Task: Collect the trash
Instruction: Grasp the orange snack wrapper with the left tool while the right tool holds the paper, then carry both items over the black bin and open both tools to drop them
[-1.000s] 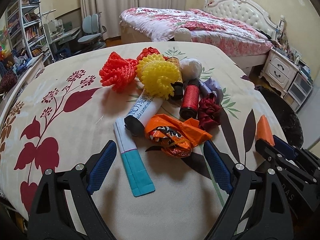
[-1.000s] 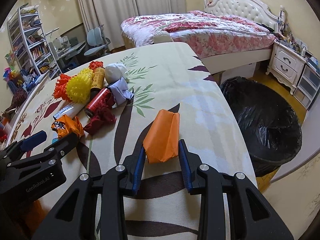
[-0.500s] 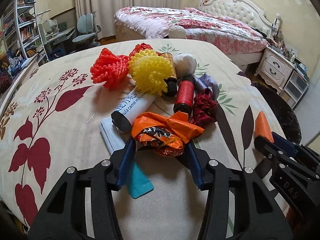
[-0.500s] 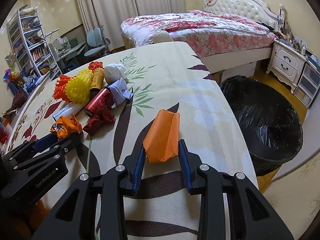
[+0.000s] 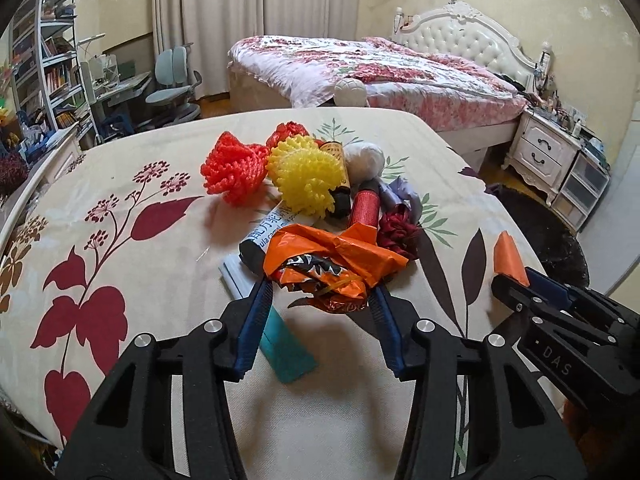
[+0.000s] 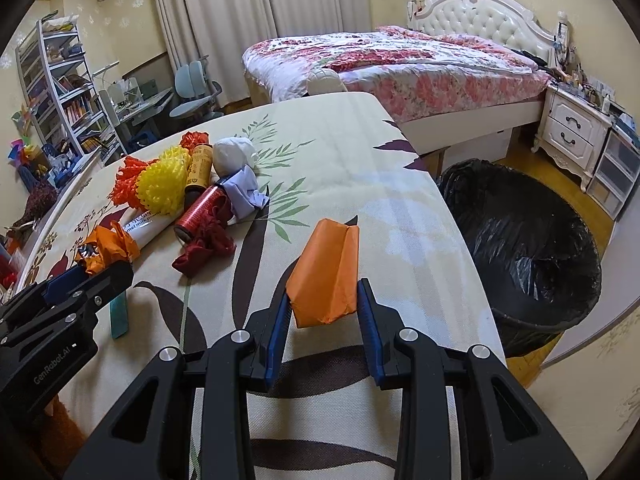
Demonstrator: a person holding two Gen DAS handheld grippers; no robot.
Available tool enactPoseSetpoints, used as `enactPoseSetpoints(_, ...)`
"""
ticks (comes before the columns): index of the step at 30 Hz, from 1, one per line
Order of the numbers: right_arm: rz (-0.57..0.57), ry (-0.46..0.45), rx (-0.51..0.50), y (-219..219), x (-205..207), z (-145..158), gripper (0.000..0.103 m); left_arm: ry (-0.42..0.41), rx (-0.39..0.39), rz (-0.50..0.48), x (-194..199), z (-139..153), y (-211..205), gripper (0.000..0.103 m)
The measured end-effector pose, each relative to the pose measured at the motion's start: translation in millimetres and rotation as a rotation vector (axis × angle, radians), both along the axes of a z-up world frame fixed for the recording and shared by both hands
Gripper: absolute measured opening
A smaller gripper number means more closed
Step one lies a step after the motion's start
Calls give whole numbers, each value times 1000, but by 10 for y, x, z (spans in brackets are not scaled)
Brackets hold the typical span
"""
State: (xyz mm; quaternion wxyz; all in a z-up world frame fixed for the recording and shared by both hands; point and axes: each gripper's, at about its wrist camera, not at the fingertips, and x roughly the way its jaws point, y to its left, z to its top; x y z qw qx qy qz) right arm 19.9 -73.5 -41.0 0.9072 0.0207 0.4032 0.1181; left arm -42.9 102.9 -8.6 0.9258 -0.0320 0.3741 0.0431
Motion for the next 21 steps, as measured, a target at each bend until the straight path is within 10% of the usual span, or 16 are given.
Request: enactPoseSetpoints(21,-165,-79,-25,-690,259,251,34,-27,-13,-145,546,133,-668,48)
